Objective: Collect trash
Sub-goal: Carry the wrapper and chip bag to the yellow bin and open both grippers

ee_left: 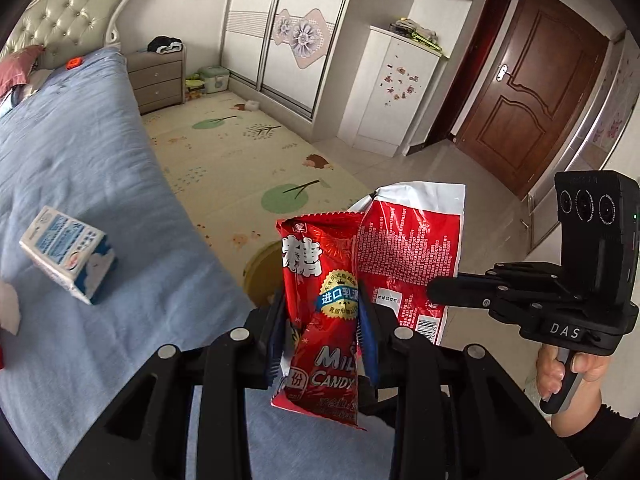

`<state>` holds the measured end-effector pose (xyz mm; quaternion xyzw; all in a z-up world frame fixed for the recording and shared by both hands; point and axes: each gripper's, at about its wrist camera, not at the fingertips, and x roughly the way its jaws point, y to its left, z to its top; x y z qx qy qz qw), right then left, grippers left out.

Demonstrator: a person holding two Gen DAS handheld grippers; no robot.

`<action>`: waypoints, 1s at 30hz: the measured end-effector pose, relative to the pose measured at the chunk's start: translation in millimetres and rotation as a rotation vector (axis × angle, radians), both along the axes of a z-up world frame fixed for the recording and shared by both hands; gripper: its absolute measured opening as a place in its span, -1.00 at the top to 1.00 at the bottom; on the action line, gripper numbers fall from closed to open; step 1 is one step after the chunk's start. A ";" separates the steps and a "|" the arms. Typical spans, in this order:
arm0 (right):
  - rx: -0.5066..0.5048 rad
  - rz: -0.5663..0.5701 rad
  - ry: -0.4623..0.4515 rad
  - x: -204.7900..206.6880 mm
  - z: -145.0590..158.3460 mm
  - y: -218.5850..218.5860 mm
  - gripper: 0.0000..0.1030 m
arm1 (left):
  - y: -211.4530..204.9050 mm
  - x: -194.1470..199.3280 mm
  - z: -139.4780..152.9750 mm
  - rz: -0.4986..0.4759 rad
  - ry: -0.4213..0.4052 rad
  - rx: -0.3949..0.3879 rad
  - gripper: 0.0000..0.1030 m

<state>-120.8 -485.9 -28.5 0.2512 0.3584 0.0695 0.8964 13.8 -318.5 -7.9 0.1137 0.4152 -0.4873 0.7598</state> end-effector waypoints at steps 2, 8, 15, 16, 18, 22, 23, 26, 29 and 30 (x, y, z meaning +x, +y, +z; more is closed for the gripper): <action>0.000 -0.029 0.012 -6.3 -5.4 -15.4 0.97 | -20.7 -3.0 -4.9 -0.020 0.004 0.009 0.37; -0.006 -0.099 0.050 -21.0 -22.0 -53.4 0.97 | -75.0 -6.2 -24.4 -0.073 0.030 0.047 0.37; 0.004 -0.161 0.101 -20.3 -51.4 -87.0 0.97 | -117.9 10.2 -53.8 -0.065 0.086 0.110 0.36; 0.009 -0.167 0.108 -18.2 -56.9 -89.9 0.97 | -122.9 14.1 -58.4 -0.060 0.100 0.114 0.36; 0.029 -0.171 0.121 -14.1 -67.7 -95.6 0.97 | -127.6 21.7 -68.3 -0.051 0.132 0.119 0.36; 0.054 -0.170 0.148 -5.2 -85.7 -101.2 0.97 | -135.0 30.1 -85.1 -0.043 0.171 0.132 0.36; 0.054 -0.169 0.155 -3.1 -89.1 -101.7 0.97 | -135.3 30.2 -87.4 -0.044 0.179 0.135 0.36; 0.045 -0.167 0.169 3.4 -93.4 -103.0 0.97 | -136.5 33.4 -90.6 -0.046 0.195 0.129 0.35; 0.056 -0.173 0.176 9.3 -98.6 -106.6 0.96 | -139.9 37.2 -91.6 -0.038 0.187 0.125 0.23; 0.058 -0.177 0.182 11.4 -100.5 -107.7 0.94 | -138.4 39.3 -92.7 -0.028 0.191 0.126 -0.11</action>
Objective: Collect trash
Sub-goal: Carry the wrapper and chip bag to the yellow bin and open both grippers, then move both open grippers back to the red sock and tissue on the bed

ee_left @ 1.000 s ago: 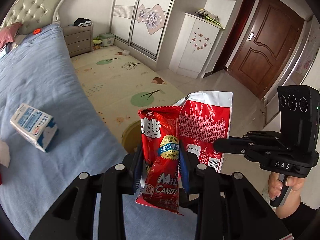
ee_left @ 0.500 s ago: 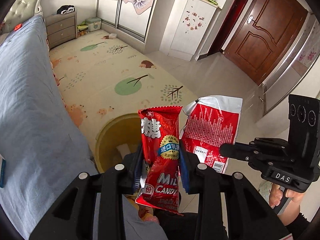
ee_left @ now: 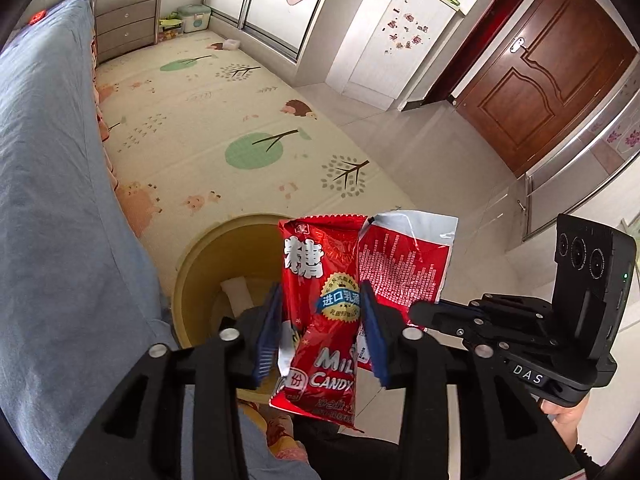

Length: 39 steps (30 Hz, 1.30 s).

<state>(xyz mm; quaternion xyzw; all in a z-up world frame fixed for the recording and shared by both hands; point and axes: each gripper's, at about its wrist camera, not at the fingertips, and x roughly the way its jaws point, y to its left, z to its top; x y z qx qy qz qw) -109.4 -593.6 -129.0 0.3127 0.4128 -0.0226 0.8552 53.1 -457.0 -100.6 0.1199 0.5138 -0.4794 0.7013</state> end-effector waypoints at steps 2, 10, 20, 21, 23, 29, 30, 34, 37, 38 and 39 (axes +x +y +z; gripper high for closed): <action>-0.008 -0.006 0.017 4.8 -3.7 -1.3 0.84 | 2.0 1.5 -1.4 0.008 0.006 -0.002 -0.44; -0.018 -0.049 0.029 -1.9 -13.3 0.5 0.01 | 8.3 -10.4 14.3 0.023 -0.102 -0.011 -0.59; -0.074 -0.044 0.021 -17.6 11.8 12.2 0.01 | 21.6 -29.9 33.1 0.001 -0.166 -0.033 -0.60; -0.078 -0.040 0.015 -17.8 15.3 14.4 0.01 | 24.6 -31.3 35.0 0.000 -0.165 -0.037 -0.60; -0.086 -0.028 0.006 -17.6 21.9 20.1 0.01 | 32.8 -33.9 39.4 0.003 -0.172 -0.043 -0.60; -0.102 0.007 -0.017 -15.7 36.2 38.2 0.01 | 71.8 -34.7 52.9 0.034 -0.187 -0.067 -0.61; -0.104 0.015 -0.021 -14.4 39.1 42.3 0.01 | 79.9 -33.6 55.5 0.046 -0.194 -0.068 -0.61; -0.118 0.055 -0.049 -7.0 54.1 64.8 0.01 | 116.5 -28.4 64.8 0.092 -0.219 -0.072 -0.63; -0.131 0.100 -0.078 2.8 67.4 87.7 0.01 | 149.0 -21.5 72.8 0.148 -0.238 -0.077 -0.64; -0.135 0.115 -0.089 6.5 71.5 95.8 0.01 | 159.4 -19.5 76.2 0.167 -0.245 -0.078 -0.64; -0.139 0.135 -0.098 11.1 75.3 104.7 0.01 | 171.1 -16.9 79.3 0.188 -0.254 -0.079 -0.64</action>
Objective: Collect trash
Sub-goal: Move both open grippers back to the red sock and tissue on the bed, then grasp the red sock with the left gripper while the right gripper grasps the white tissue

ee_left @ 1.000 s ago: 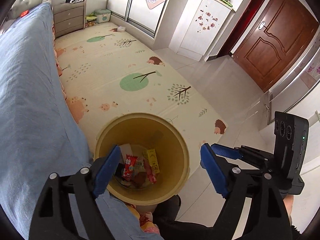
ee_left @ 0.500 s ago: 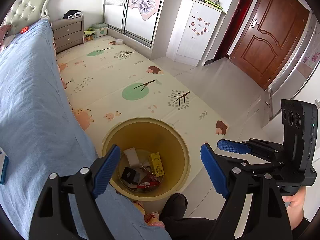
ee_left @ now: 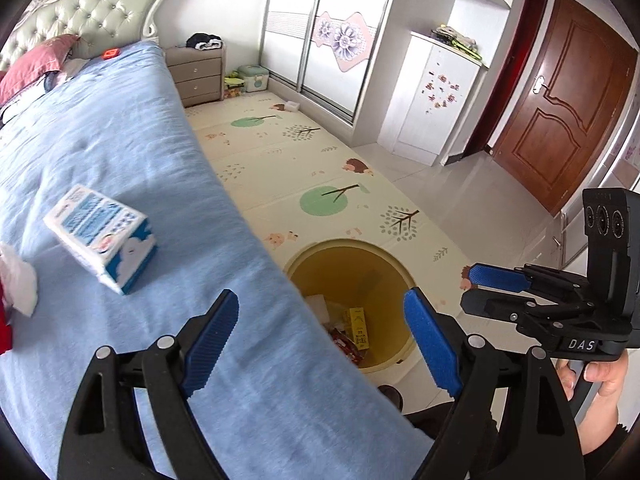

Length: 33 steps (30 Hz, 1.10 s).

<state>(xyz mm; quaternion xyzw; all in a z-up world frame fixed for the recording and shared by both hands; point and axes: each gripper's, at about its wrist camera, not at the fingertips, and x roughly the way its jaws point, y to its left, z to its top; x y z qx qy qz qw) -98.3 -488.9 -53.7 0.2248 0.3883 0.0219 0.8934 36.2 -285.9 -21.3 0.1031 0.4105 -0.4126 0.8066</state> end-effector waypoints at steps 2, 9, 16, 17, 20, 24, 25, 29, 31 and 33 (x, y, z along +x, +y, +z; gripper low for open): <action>-0.011 0.037 -0.012 9.7 6.5 17.5 0.01 | 23.1 5.4 6.0 0.042 -0.014 -0.007 -0.65; -0.029 0.159 -0.046 40.8 24.0 81.1 0.01 | 99.0 27.8 21.2 0.192 -0.045 -0.002 -0.66; -0.056 0.236 -0.055 70.8 32.7 131.1 0.01 | 165.8 53.4 30.0 0.320 -0.074 0.000 -0.67; -0.059 0.245 -0.056 74.0 32.5 136.7 0.01 | 173.9 57.9 29.8 0.339 -0.077 0.002 -0.67; -0.060 0.274 -0.063 84.4 33.7 152.3 0.01 | 194.2 73.8 25.9 0.388 -0.067 0.006 -0.68; -0.067 0.307 -0.063 96.9 32.2 169.6 0.01 | 214.2 95.7 11.7 0.438 -0.025 0.003 -0.68; -0.067 0.314 -0.062 100.4 31.3 172.9 0.01 | 216.8 101.3 7.8 0.446 -0.016 0.003 -0.68; -0.069 0.336 -0.057 113.0 27.8 180.8 0.01 | 222.9 119.9 -8.3 0.472 0.028 -0.001 -0.67; -0.070 0.343 -0.055 119.7 26.7 183.2 0.01 | 224.6 128.2 -14.6 0.482 0.039 0.003 -0.61; -0.067 0.349 -0.054 125.9 25.1 184.9 0.01 | 224.1 134.2 -19.8 0.492 0.051 0.004 -0.44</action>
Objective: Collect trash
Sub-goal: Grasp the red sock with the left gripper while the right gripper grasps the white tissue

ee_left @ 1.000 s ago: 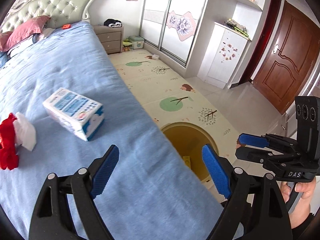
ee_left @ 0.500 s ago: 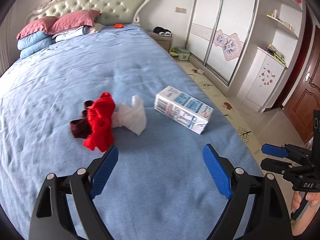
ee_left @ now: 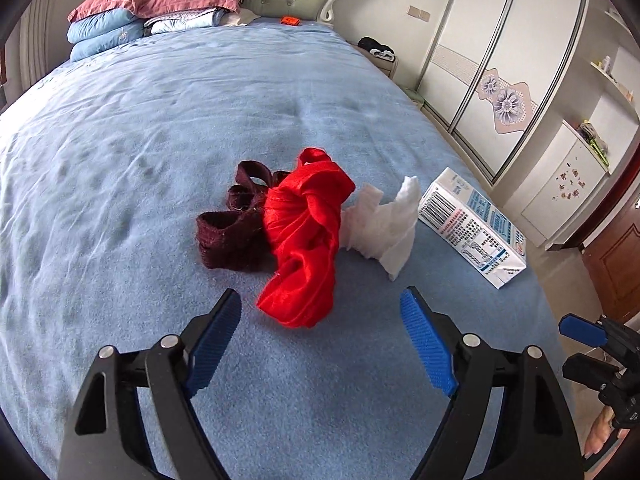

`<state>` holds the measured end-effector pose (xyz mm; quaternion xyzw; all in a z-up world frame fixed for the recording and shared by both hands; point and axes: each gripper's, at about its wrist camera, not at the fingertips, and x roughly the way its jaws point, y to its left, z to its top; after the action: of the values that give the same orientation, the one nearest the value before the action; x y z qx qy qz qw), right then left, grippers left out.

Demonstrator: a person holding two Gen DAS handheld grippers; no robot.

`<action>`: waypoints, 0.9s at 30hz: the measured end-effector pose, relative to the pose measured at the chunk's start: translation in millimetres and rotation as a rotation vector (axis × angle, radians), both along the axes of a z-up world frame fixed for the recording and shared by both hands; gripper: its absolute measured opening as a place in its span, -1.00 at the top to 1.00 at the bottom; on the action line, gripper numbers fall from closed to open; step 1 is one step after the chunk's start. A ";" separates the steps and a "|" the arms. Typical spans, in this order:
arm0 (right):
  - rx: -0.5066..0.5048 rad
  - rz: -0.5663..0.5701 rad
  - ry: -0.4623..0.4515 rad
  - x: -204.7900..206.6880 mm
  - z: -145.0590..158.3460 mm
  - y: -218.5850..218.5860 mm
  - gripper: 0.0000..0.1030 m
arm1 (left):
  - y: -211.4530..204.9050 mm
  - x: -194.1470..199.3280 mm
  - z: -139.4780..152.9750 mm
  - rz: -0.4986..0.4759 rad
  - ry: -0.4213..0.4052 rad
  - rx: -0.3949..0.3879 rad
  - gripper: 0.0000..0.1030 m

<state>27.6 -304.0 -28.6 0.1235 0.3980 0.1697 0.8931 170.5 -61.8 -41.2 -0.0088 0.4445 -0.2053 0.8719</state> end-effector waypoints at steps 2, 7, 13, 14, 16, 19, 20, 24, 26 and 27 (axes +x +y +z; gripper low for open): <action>0.001 0.009 0.004 5.3 -2.4 2.6 0.01 | -0.1 6.0 -4.7 0.011 0.017 -0.006 -0.29; -0.007 0.040 0.011 17.8 -6.2 15.7 0.01 | -1.5 11.7 -8.7 0.017 0.015 -0.005 0.42; -0.029 0.073 0.007 42.2 -1.6 42.4 0.03 | 10.4 11.6 -9.2 0.012 0.018 -0.087 0.58; -0.034 0.079 0.007 47.9 -1.2 47.8 0.03 | 11.9 10.9 -9.3 0.010 0.017 -0.094 0.58; -0.058 0.081 0.005 59.3 -1.4 57.3 0.03 | 15.3 8.8 -8.5 0.007 0.006 -0.100 0.59; -0.069 0.068 0.017 78.0 -6.0 64.4 0.05 | 21.0 4.2 -5.4 0.008 -0.017 -0.114 0.59; -0.065 0.061 0.023 83.9 -7.6 65.3 0.05 | 22.5 2.8 -4.0 0.010 -0.026 -0.114 0.59; -0.056 0.045 0.036 105.5 -10.9 68.1 0.05 | 24.7 -1.1 -0.9 -0.007 -0.048 -0.131 0.59; -0.041 0.044 0.050 118.0 -12.4 69.1 0.05 | 23.9 -1.6 -1.5 -0.016 -0.050 -0.136 0.59; -0.043 0.038 0.057 124.4 -13.8 70.1 0.05 | 23.5 -1.2 -2.4 -0.021 -0.047 -0.139 0.59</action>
<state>152.0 -233.8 -42.4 0.1015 0.4290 0.1747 0.8804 169.3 -38.3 -43.6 -0.0598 0.4086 -0.2449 0.8772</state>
